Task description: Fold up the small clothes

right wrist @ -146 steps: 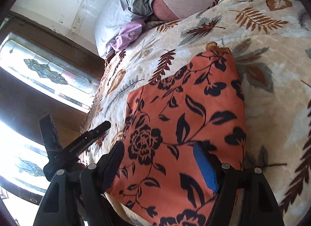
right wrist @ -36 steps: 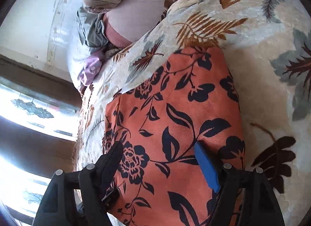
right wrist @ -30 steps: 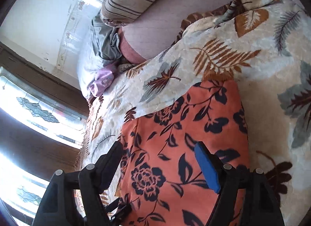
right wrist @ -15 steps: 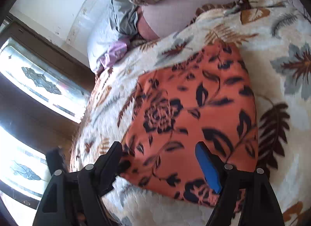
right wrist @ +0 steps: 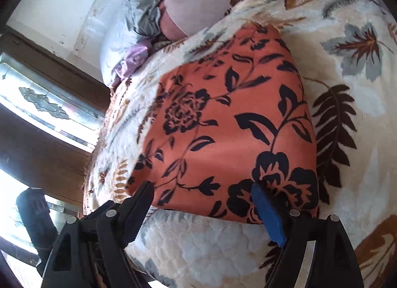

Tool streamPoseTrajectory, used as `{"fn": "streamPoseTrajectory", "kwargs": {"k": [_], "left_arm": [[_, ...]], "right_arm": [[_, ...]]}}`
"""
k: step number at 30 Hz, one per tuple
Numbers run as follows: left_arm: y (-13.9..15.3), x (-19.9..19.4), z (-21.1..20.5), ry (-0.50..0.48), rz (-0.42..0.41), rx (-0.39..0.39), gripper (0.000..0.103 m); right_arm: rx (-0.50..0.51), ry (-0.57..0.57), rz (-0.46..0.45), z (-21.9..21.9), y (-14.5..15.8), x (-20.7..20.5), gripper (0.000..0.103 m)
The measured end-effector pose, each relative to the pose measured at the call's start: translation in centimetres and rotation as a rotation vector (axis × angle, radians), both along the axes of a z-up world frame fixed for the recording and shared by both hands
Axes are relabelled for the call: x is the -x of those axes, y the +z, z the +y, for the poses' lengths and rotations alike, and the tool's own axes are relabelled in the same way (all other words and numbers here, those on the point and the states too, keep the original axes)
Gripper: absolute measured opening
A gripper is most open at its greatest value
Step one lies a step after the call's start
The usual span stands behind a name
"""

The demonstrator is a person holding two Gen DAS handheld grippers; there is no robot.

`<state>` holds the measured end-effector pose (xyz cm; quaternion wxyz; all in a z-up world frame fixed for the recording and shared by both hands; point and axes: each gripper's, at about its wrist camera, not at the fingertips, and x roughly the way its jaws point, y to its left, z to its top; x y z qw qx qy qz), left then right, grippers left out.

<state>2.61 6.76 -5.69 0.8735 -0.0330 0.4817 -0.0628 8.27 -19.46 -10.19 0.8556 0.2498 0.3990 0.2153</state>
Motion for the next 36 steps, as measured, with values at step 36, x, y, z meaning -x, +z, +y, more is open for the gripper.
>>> {"fn": "streamPoseTrajectory", "kwargs": {"k": [36], "left_arm": [[1.2,1.2,-3.1,0.095,-0.072,-0.114,0.080]], "right_arm": [[0.580,-0.241,-0.134,0.0,0.5,8.3,0.103]]}}
